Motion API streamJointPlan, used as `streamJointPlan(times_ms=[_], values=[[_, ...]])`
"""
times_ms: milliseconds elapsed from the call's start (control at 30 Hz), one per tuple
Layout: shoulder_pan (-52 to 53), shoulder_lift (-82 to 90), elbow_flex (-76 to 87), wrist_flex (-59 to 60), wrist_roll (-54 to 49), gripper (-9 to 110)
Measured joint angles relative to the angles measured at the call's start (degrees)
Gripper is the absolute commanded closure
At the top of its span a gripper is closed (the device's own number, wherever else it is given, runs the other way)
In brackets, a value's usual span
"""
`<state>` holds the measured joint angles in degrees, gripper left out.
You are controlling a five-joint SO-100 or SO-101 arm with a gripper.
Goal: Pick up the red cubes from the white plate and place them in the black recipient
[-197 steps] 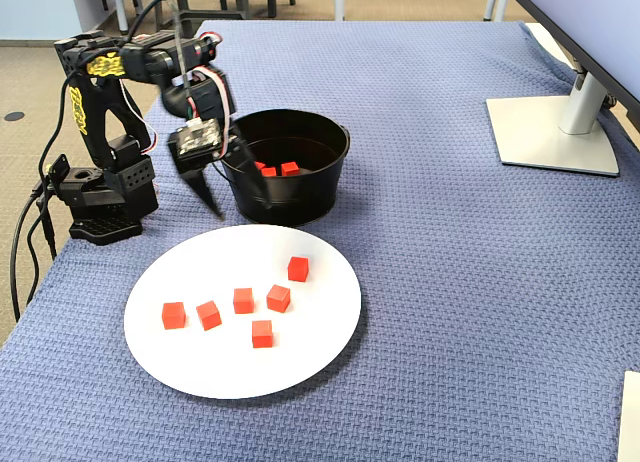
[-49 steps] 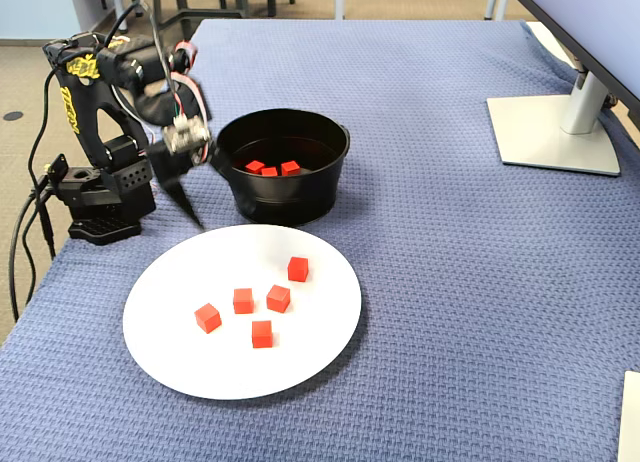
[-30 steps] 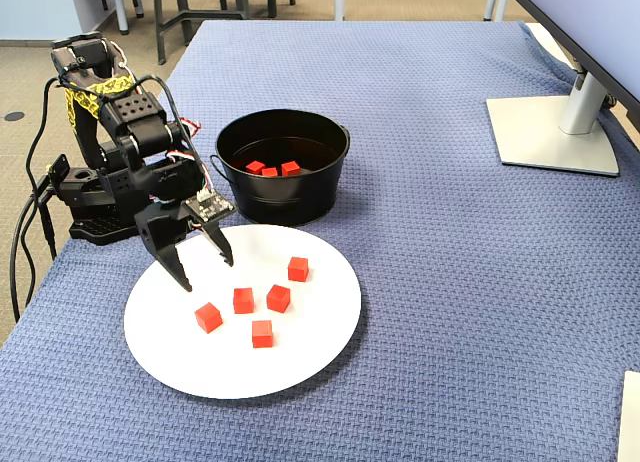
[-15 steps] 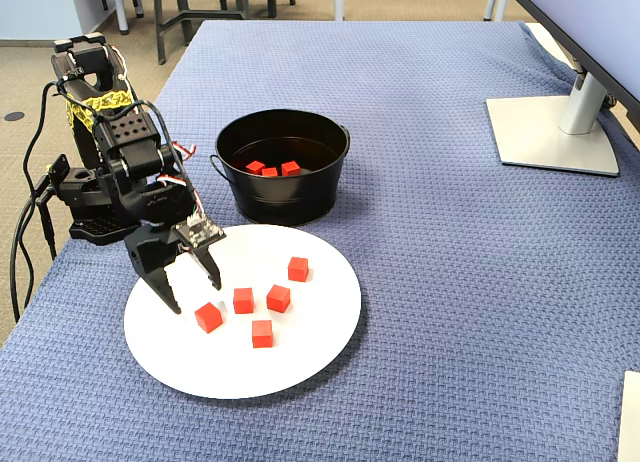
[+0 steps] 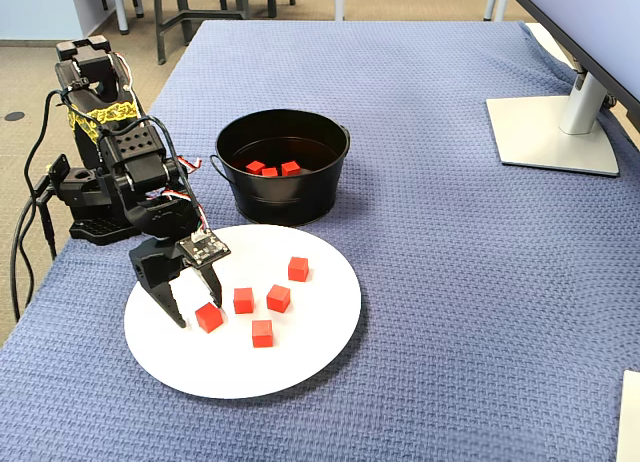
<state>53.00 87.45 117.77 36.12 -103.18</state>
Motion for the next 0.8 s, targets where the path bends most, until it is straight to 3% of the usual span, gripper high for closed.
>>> streamJointPlan(times_ms=[167,367,633,800], values=[[0.0,-1.4,-2.1,0.0,1.5,88],[0.0,-2.5,-4.2,0.0,3.1,101],[0.0,-2.6,-4.7,0.0,3.5,101],[0.0,-0.6,-3.0,-3.8,9.7,101]])
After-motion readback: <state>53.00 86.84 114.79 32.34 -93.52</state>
